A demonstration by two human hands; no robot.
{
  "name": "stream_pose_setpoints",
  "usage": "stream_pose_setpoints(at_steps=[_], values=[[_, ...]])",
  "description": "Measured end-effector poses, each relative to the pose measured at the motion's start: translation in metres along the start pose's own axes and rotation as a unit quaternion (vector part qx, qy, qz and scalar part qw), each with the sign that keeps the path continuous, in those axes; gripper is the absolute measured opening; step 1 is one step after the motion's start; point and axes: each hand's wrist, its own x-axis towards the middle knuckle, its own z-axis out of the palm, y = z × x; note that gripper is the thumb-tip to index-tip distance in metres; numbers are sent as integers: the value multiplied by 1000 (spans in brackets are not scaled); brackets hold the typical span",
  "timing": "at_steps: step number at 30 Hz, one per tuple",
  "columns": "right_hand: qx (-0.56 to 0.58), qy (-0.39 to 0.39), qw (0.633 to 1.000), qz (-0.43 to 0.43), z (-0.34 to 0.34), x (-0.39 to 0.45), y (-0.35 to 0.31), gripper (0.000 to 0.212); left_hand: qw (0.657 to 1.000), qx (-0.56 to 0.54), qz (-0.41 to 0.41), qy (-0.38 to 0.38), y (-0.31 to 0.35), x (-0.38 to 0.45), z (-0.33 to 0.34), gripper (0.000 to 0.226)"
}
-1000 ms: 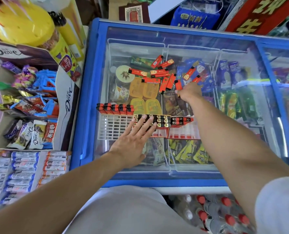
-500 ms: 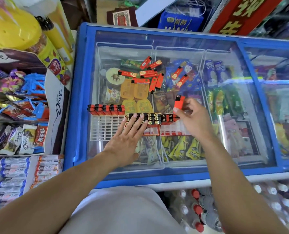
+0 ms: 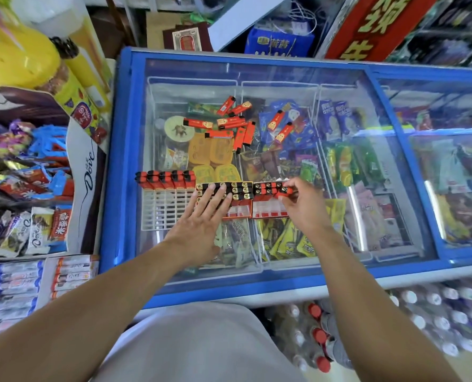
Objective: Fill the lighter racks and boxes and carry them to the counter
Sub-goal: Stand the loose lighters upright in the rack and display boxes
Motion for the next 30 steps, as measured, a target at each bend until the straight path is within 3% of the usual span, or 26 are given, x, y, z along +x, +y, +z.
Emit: stream_pose_setpoints(at_steps=[10, 17, 22, 25, 30], values=[[22, 31, 999, -34, 1, 2, 5, 23, 1000, -5, -2, 6, -1, 2, 4, 117], [21, 0, 999, -39, -2, 1, 8, 25, 1000, -5, -3, 15, -1, 2, 4, 116], [46, 70, 996, -32, -4, -1, 5, 23, 1000, -6, -1, 22, -1, 3, 6, 117], [14, 65, 997, -37, -5, -2, 2, 14, 999, -10, 3, 31, -1, 3, 8, 116], [-23, 66, 997, -37, -16, 2, -14, 9, 986, -119, 14, 112, -8, -5, 12, 101]])
